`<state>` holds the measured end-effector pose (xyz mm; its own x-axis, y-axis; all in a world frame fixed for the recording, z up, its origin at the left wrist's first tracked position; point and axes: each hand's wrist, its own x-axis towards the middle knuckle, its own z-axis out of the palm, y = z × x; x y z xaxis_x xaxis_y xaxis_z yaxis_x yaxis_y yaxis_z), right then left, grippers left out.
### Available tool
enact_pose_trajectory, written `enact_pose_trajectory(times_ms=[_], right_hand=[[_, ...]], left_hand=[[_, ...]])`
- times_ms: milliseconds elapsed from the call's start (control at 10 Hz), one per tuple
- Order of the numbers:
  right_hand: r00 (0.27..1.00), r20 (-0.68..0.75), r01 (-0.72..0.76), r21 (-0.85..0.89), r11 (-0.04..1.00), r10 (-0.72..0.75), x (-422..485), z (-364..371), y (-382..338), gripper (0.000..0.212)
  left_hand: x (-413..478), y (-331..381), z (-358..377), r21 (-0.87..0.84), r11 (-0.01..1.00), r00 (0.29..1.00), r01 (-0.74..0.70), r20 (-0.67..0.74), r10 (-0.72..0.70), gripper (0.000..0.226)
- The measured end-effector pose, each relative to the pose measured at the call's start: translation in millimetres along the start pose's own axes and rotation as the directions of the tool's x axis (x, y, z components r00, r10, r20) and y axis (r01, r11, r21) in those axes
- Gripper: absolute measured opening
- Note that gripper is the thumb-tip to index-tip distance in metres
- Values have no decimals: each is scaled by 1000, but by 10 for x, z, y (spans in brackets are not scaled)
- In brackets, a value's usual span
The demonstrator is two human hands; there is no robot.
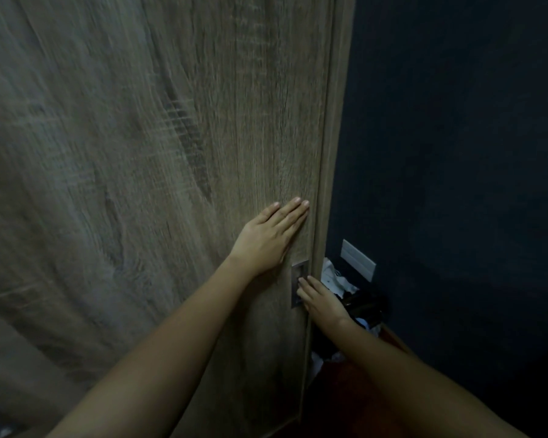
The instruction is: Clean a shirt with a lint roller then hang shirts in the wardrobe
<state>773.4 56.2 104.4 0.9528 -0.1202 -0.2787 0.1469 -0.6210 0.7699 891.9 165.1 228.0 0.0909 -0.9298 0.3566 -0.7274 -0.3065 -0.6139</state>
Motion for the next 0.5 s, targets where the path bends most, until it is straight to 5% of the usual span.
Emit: enact_pose_trajectory(times_ms=[200,300,400,500], right_hand=[[997,-71,42,7,999,-42,40,137,55,65],[992,-109,72,38,997,-67,23,148,56,59],[988,-147,84,206,975,-54,-52,199,99,59],[997,-73,8,462,887,29,-358,287,267,69]], left_hand=[[4,67,-85,8,998,996,55,66,-56,64],[66,130,-306,-131,984,978,125,184,-100,71],[98,227,-422,-230,955,975,189,160,-154,77],[34,478,-535,-456,824,942,335,179,-283,73]])
